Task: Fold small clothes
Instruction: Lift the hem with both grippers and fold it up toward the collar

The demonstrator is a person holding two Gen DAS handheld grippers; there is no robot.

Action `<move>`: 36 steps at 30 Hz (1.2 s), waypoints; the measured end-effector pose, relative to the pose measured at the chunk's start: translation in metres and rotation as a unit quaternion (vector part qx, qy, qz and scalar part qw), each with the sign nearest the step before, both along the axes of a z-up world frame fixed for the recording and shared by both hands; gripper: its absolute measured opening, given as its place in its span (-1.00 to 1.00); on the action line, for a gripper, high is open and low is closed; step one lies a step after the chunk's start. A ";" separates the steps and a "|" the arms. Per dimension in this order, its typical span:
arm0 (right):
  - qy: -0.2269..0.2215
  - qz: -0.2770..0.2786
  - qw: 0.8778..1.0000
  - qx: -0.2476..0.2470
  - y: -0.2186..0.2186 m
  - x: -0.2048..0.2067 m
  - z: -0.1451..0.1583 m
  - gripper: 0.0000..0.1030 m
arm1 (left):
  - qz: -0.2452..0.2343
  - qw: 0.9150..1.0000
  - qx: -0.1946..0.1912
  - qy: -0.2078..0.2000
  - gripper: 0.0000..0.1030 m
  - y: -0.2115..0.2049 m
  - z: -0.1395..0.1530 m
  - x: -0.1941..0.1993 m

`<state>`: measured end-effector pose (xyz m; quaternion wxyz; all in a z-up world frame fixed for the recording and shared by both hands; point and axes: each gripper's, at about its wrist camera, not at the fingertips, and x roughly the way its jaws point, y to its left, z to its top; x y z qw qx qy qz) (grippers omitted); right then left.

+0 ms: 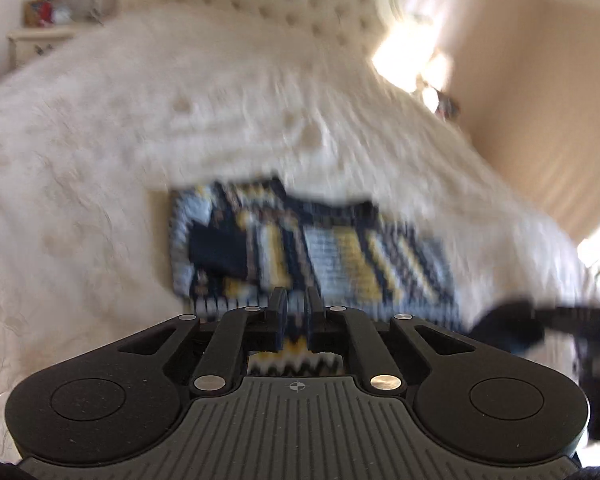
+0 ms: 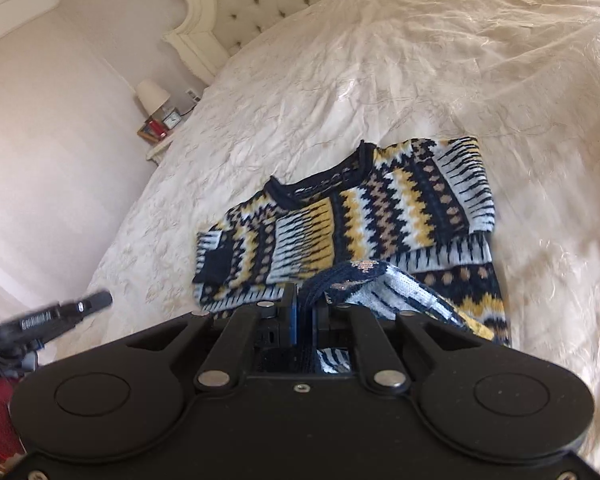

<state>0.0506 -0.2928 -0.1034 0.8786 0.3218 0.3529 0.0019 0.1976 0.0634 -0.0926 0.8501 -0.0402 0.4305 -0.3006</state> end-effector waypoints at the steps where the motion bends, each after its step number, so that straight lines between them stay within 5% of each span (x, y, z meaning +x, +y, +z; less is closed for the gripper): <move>1: 0.005 -0.007 1.000 0.001 -0.001 0.004 -0.003 -0.75 | -0.011 1.000 0.007 0.021 -0.82 0.000 -0.010 0.003; 4: 0.022 -0.026 0.999 0.006 -0.002 0.012 -0.013 -0.74 | -0.026 0.995 0.016 0.095 -0.39 0.010 -0.044 0.007; 9: 0.041 -0.041 0.998 0.001 0.000 0.014 -0.020 -0.74 | -0.010 0.986 -0.015 0.167 -0.21 0.026 -0.073 0.006; 22: 0.060 -0.021 0.998 0.000 -0.001 0.017 -0.025 -0.74 | -0.043 0.968 0.008 0.248 -0.15 0.012 -0.093 -0.001; 24: 0.062 -0.014 0.998 0.005 -0.002 0.019 -0.028 -0.73 | -0.046 0.975 0.010 0.216 -0.74 0.009 -0.085 -0.006; 29: 0.059 -0.005 0.998 0.019 -0.009 0.020 -0.026 -0.73 | -0.029 0.996 0.015 0.086 -0.84 0.003 -0.039 -0.020; 36: 0.019 -0.011 1.000 0.020 -0.032 0.039 0.001 -0.73 | -0.019 0.999 0.010 -0.045 -0.84 -0.021 0.020 0.010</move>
